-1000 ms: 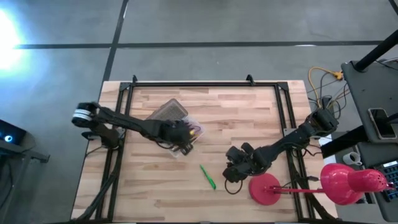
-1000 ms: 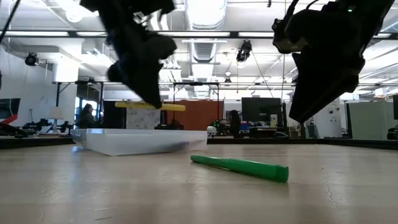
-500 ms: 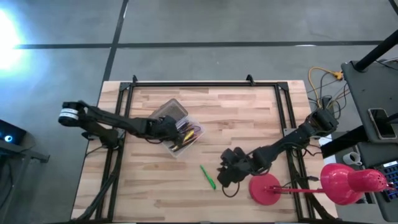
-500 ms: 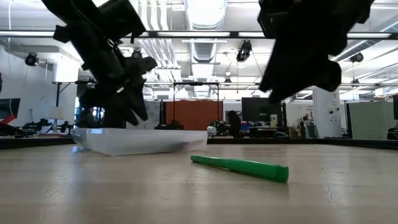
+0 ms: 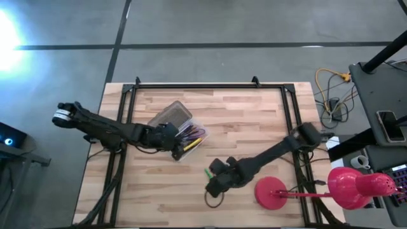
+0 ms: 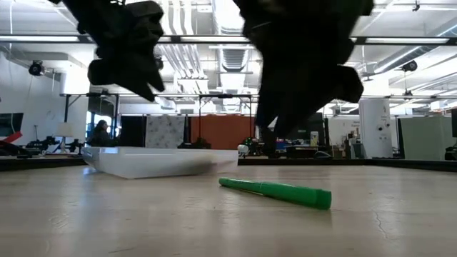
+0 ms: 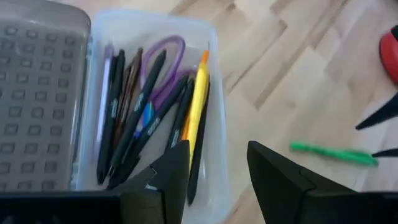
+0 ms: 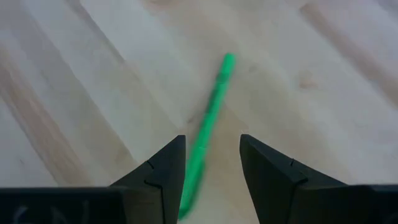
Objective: Pick & place school supplies into a supply box
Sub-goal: Put the green pen into the transparent supply box
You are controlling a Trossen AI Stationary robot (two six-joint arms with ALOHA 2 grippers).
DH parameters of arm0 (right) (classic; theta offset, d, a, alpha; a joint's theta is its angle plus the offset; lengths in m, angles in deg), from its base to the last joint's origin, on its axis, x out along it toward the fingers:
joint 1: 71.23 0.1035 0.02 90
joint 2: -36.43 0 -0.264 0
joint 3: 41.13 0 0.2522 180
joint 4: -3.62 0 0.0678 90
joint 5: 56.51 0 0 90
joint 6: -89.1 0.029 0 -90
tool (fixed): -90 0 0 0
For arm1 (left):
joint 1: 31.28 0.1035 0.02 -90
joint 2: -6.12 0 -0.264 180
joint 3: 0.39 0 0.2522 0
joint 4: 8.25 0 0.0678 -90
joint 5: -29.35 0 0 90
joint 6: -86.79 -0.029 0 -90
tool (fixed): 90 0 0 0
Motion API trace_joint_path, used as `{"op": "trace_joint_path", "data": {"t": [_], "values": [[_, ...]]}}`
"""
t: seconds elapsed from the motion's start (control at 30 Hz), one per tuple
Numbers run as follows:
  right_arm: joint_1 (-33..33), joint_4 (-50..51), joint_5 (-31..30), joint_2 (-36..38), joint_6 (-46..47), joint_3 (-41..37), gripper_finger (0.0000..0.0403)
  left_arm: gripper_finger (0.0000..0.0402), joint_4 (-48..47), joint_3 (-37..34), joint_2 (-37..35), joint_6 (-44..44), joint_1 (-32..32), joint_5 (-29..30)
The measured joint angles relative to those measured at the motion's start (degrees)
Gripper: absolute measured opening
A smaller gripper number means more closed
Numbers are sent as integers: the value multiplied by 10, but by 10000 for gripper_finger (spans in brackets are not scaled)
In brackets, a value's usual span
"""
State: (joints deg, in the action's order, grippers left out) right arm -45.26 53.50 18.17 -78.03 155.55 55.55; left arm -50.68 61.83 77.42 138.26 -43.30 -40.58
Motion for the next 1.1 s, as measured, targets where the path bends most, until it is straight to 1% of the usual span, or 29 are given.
{"op": "trace_joint_path", "data": {"t": [0.1, 0.23, 0.37, 0.47, 0.53, 0.63, 0.7, 0.77, 0.9, 1.0, 1.1], "values": [[-3, 31, 24, -46, 27, 54, 144, 145, -6, -20, -16, -2, -21, -12], [-8, 47, 43, -91, 52, 97, 144, 145, -5, -54, -49, 45, -78, -11], [-11, 54, 57, -123, 73, 121, 144, 145, 1, -86, -89, 94, -152, 41], [-16, 98, 57, -145, 116, 136, 143, 145, 5, -102, -118, 131, -195, 74], [-19, 112, 67, -155, 124, 141, 142, 145, 14, -109, -131, 140, -219, 87], [-22, 122, 81, -172, 107, 155, 132, 145, 17, -110, -144, 141, -243, 96], [-22, 138, 75, -178, 103, 166, 118, 145, 16, -110, -146, 141, -257, 98], [-24, 158, 62, -181, 115, 173, 96, 145, 16, -110, -147, 142, -268, 100], [-25, 189, 18, -175, 138, 175, 30, 145, 15, -112, -140, 164, -286, 106], [-31, 194, -4, -163, 144, 172, 24, 145, 2, -115, -128, 189, -298, 108], [-38, 195, -53, -145, 146, 169, 21, 145, -1, -118, -116, 211, -320, 108]]}}
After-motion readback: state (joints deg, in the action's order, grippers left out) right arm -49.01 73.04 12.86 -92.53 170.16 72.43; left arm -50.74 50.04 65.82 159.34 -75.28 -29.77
